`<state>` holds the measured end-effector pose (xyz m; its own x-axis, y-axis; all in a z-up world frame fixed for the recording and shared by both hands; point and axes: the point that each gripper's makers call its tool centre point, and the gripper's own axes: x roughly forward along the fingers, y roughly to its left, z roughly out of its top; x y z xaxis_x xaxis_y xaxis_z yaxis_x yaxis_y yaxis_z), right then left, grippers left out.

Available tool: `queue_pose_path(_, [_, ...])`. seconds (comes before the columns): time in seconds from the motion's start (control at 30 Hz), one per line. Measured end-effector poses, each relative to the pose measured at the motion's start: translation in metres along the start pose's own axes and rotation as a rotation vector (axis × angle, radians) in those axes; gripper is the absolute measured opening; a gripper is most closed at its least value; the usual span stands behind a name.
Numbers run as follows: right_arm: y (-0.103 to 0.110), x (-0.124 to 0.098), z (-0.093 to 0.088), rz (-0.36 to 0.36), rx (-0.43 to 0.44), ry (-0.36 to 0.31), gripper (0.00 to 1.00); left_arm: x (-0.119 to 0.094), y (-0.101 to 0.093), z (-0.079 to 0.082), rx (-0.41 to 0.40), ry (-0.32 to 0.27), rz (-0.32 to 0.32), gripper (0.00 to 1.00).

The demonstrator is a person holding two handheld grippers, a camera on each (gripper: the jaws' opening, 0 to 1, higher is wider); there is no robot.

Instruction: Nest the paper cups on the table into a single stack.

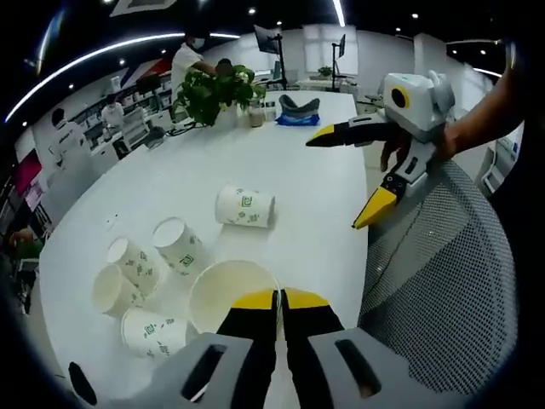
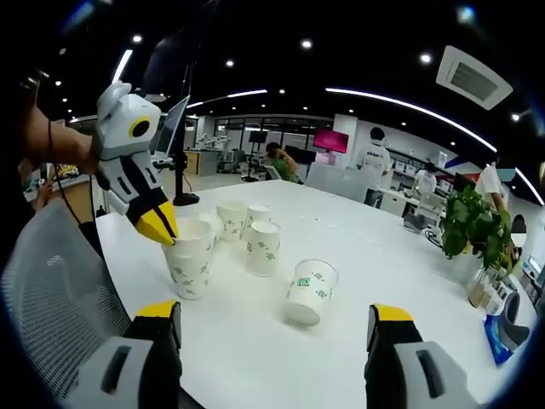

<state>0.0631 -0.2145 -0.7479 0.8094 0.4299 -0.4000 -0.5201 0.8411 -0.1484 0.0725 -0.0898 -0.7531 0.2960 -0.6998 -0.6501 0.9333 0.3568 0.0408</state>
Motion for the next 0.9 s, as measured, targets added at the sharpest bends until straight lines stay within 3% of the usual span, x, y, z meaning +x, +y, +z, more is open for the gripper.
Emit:
queue_pose_path(0.6, [0.0, 0.0, -0.001, 0.0, 0.003, 0.002, 0.91, 0.01, -0.011, -0.007, -0.009, 0.0, -0.036, 0.0])
queue_pose_path(0.9, [0.0, 0.001, -0.001, 0.0, 0.003, 0.004, 0.91, 0.006, -0.008, 0.006, -0.003, -0.066, -0.041, 0.14])
